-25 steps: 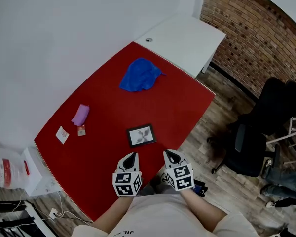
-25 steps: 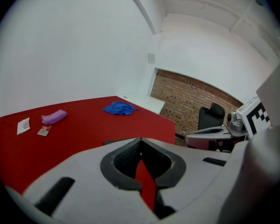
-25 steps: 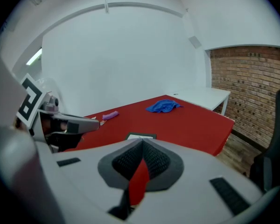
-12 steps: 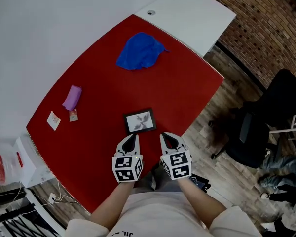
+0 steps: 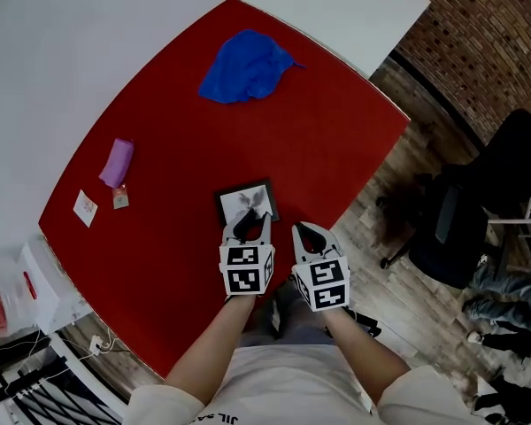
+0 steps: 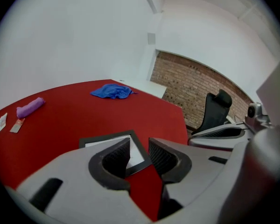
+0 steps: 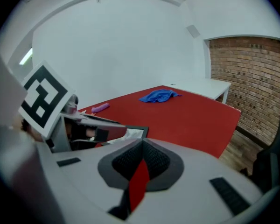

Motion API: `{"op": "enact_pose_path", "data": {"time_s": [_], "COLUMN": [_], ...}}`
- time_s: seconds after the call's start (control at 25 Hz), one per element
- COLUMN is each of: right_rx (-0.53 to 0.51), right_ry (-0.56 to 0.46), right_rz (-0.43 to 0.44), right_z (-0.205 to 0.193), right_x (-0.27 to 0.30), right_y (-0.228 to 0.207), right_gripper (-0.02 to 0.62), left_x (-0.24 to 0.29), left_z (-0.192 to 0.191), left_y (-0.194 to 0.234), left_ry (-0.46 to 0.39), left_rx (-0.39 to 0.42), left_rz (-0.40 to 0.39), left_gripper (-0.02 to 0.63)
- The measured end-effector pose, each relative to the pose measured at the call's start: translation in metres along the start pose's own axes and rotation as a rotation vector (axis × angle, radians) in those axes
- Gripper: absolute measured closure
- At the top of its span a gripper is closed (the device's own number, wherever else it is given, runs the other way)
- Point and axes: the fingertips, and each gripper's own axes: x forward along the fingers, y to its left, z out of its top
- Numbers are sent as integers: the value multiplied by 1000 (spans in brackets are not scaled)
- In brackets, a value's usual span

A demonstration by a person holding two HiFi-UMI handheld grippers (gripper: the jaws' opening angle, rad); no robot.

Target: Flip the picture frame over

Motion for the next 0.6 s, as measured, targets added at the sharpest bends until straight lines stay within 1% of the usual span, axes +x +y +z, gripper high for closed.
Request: {"op": "enact_pose_path", "data": {"time_s": [0.08, 0.16, 0.4, 0.6], "right_rx": [5, 15, 45, 51], "right_ry": [5, 8, 14, 25], "right_rz": [-2, -6, -16, -13], "right_z": [-4, -8, -16, -24], "right_x": [2, 3, 8, 10], "right_y": [-3, -8, -25, -36], "right_gripper": [591, 591, 591, 591], "left_x": [14, 29, 61, 73], "left_z": [-2, -5, -22, -31], "left_y": [-4, -6, -9, -9], "left_ry": [22, 48, 118, 140], "left_rx": [21, 24, -5, -28], "left_rz": [14, 30, 77, 142], "left_gripper": [486, 471, 449, 449]}}
